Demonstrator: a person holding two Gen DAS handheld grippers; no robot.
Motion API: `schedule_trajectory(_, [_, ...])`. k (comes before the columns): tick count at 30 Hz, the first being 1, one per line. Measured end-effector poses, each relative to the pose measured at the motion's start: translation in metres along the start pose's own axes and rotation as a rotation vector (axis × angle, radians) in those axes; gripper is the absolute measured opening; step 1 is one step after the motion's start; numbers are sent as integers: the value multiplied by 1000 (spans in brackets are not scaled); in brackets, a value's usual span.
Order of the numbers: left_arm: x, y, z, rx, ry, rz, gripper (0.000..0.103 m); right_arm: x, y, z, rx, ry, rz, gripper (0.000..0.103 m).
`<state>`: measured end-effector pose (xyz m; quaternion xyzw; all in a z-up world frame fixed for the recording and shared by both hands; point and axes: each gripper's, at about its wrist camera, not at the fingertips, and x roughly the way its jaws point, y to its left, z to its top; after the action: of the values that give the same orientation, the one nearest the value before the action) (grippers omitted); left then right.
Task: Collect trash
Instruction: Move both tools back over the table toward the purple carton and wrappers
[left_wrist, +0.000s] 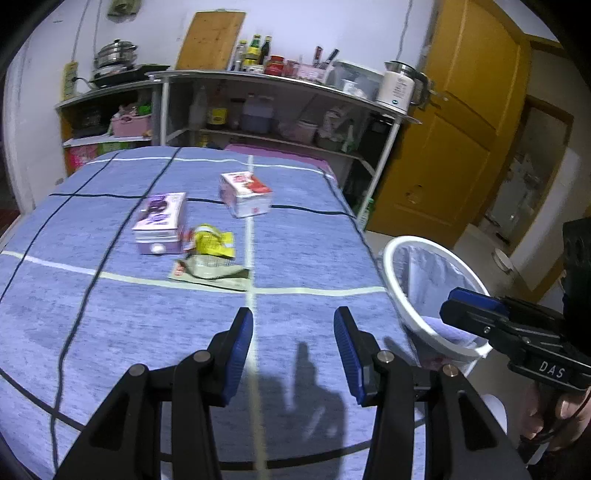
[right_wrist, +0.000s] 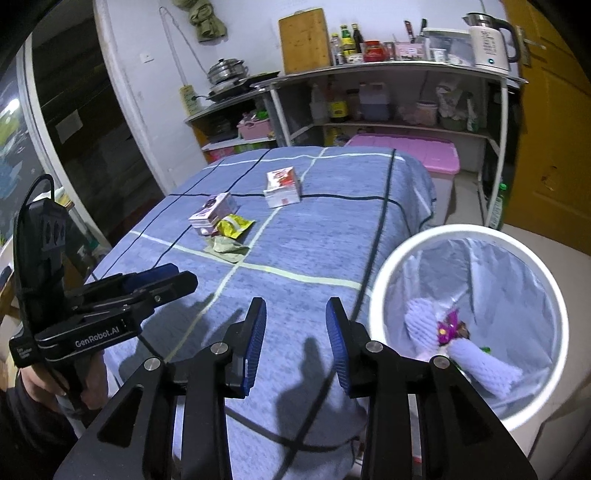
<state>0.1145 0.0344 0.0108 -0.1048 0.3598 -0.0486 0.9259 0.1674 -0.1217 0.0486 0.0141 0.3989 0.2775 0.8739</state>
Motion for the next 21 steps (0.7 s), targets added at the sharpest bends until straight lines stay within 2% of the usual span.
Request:
schedule_trajectory(7, [0,30,7,-47,-18,46,52,24,11,13,-29,28,40,35])
schedule_trajectory(21, [6,79,19,-103,-34,112,53,71,42,37,-145,79,109,35])
